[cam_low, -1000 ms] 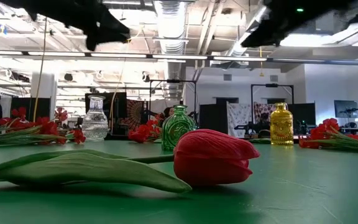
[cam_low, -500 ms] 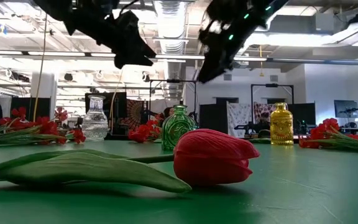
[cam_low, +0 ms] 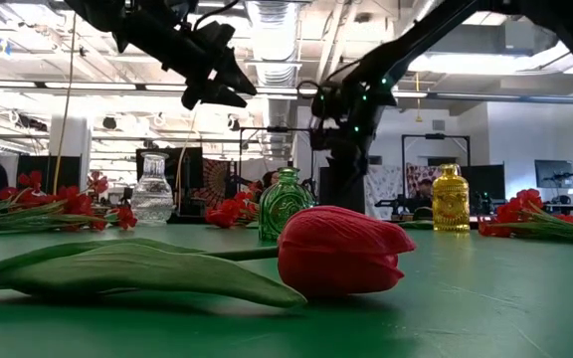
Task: Sort flowers into vase by color
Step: Put the top red flowers into the yellow vase
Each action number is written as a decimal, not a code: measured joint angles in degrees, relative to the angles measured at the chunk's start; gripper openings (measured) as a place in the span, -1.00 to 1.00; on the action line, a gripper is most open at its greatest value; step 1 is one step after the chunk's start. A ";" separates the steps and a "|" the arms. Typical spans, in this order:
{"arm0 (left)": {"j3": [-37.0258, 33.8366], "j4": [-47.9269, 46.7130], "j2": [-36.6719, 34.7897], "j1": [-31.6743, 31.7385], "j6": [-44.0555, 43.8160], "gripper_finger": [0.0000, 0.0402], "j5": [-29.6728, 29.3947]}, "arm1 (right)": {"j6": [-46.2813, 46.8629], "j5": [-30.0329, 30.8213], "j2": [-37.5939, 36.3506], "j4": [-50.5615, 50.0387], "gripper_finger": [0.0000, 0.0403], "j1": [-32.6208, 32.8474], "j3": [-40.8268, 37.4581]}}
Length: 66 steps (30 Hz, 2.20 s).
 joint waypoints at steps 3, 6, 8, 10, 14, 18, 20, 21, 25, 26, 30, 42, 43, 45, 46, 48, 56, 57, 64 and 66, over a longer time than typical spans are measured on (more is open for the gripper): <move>0.00 -0.03 0.00 0.00 -1.41 0.00 -0.15 | -0.15 0.02 0.92 -1.21 0.01 -0.90 0.00; 0.00 -0.03 0.00 0.00 -1.60 0.00 -1.53 | 1.33 0.34 0.99 -0.56 -0.02 -2.02 0.00; 0.00 -0.03 0.00 0.00 -1.61 0.00 -1.97 | 2.82 0.49 0.97 -0.08 -0.03 -2.84 0.04; 0.00 -0.03 0.00 0.00 -1.61 0.00 -2.57 | 3.80 0.57 0.97 -0.81 -0.04 -3.69 0.04; 0.00 -0.03 -0.02 0.00 -1.61 0.00 -2.64 | 4.05 0.60 1.72 -1.98 -0.05 -4.89 -0.85; 0.00 -0.03 -0.02 0.00 -1.61 0.00 -2.64 | 4.11 0.96 1.76 -0.91 -0.05 -4.95 -3.74; 0.00 -0.06 -0.02 0.00 -1.84 0.00 -2.66 | 4.96 1.14 1.78 -0.80 -0.05 -4.95 -4.57; 0.00 -0.04 -0.02 0.00 -2.10 0.00 -2.65 | 5.30 1.73 1.78 -0.52 -0.05 -4.93 -4.97; 0.00 -0.03 -0.02 0.00 -2.59 0.00 -2.66 | 6.23 3.28 1.73 2.58 -0.05 -4.94 -7.10; 0.00 -0.05 -0.02 0.00 -2.61 0.00 -2.64 | 6.71 3.51 1.62 3.12 -0.05 -4.95 -7.54; 0.00 0.01 -0.04 0.00 -3.26 0.00 -2.64 | 6.97 4.24 1.50 3.85 -0.05 -4.68 -8.31; 0.00 0.10 -0.04 0.00 -4.30 0.00 -2.63 | 7.14 5.44 0.76 4.84 -0.05 -3.78 -8.50; 0.00 0.10 -0.04 0.00 -4.33 0.00 -2.64 | 7.14 5.53 0.76 5.37 -0.05 -3.81 -8.50; 0.00 0.10 -0.04 0.00 -4.39 0.00 -2.63 | 7.12 5.53 0.76 6.08 -0.05 -3.81 -8.50; 0.00 0.10 -0.04 0.00 -4.39 0.00 -2.64 | 7.14 5.53 0.76 6.26 -0.05 -3.81 -8.50; 0.00 0.10 -0.04 0.00 -4.39 0.00 -2.62 | 7.12 5.46 0.81 5.41 -0.05 -3.81 -7.95; 0.00 0.10 -0.04 0.00 -4.62 0.00 -2.61 | 6.53 5.51 0.82 7.02 -0.05 -4.07 -7.13; 0.00 0.10 -0.04 0.00 -4.67 0.00 -2.60 | 6.53 5.51 0.82 6.98 -0.05 -4.24 -7.13; 0.00 0.08 -0.07 0.00 -4.76 0.00 -2.08 | 6.53 5.51 0.82 7.11 -0.05 -4.34 -7.83; 0.00 0.08 -0.06 0.00 -4.76 0.00 -2.09 | 6.57 5.49 0.82 7.00 -0.05 -4.38 -9.15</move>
